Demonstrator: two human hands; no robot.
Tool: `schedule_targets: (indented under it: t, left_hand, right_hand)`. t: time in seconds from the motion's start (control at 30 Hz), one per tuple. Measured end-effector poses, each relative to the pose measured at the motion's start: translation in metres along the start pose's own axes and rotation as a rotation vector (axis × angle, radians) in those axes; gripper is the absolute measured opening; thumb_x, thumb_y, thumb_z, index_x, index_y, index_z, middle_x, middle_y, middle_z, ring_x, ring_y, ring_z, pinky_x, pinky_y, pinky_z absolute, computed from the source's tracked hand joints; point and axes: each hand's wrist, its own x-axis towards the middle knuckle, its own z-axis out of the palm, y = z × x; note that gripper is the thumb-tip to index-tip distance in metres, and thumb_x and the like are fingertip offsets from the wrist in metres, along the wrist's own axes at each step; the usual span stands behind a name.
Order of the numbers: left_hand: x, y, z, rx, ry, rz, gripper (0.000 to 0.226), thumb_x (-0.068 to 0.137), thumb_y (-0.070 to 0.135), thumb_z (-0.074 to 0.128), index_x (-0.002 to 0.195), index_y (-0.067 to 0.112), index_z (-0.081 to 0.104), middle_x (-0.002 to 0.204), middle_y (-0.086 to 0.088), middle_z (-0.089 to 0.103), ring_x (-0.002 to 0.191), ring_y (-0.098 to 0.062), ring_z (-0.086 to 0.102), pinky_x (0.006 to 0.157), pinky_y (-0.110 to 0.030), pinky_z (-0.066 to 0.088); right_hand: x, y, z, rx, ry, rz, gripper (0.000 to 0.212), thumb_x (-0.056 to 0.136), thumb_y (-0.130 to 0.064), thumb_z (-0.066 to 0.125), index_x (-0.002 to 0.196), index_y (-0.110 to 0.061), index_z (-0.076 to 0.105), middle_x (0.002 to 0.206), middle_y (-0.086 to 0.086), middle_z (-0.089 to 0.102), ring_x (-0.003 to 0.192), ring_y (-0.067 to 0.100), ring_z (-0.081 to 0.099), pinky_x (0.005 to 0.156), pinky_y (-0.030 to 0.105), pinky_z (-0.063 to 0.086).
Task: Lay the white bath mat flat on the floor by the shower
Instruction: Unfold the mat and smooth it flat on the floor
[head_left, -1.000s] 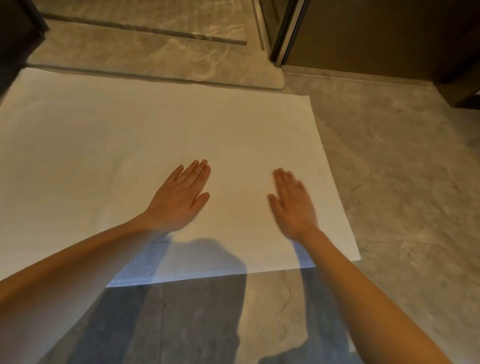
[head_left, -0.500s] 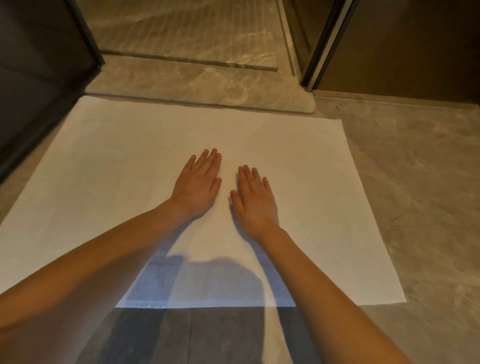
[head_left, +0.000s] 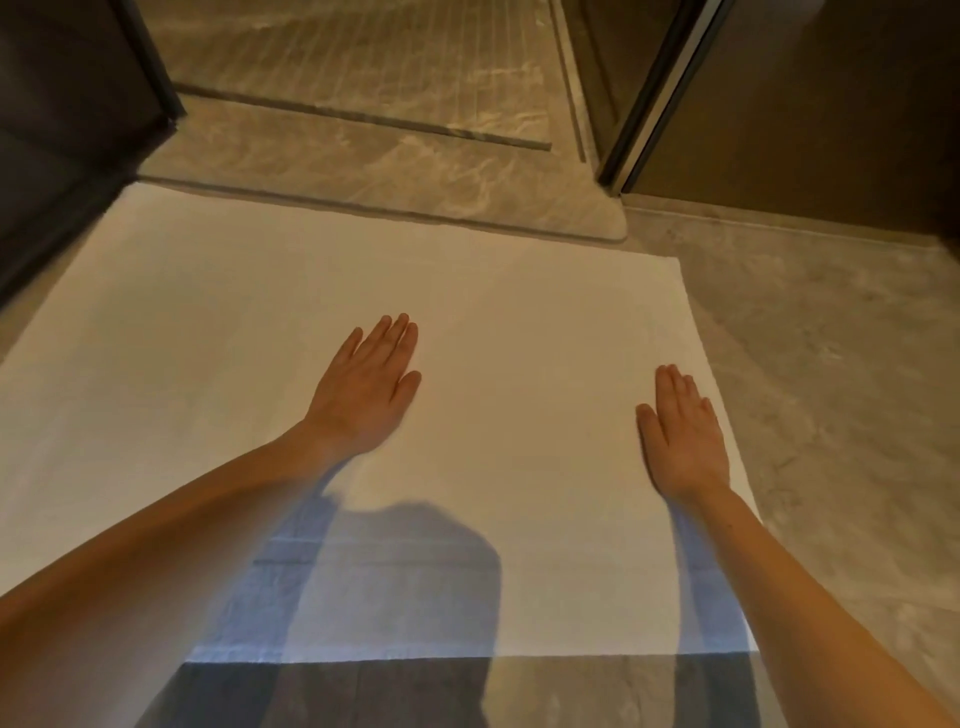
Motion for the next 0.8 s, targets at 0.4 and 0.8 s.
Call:
schedule_targets:
  t: [0.4, 0.8]
  left_hand:
    - [0.049, 0.017, -0.014, 0.036, 0.0, 0.038, 0.058, 0.102, 0.032, 0.02, 0.154, 0.014, 0.0, 0.163, -0.001, -0.001, 0.148, -0.015, -0.005, 0.119, -0.034, -0.007]
    - [0.053, 0.007, 0.005, -0.01, 0.021, 0.034, 0.063, 0.099, 0.045, 0.014, 0.155, 0.018, 0.001, 0.162, 0.003, -0.003, 0.148, -0.01, -0.007, 0.12, -0.034, -0.004]
  right_hand:
    - [0.052, -0.214, 0.02, 0.194, 0.002, -0.303, 0.056, 0.105, -0.033, 0.025, 0.155, -0.01, 0.015, 0.163, 0.007, 0.014, 0.15, 0.022, 0.007, 0.121, 0.035, 0.002]
    - [0.074, -0.064, 0.01, 0.053, 0.031, -0.099, 0.061, 0.103, -0.042, 0.02, 0.156, -0.014, 0.011, 0.164, 0.001, 0.01, 0.15, 0.017, 0.004, 0.121, 0.034, 0.001]
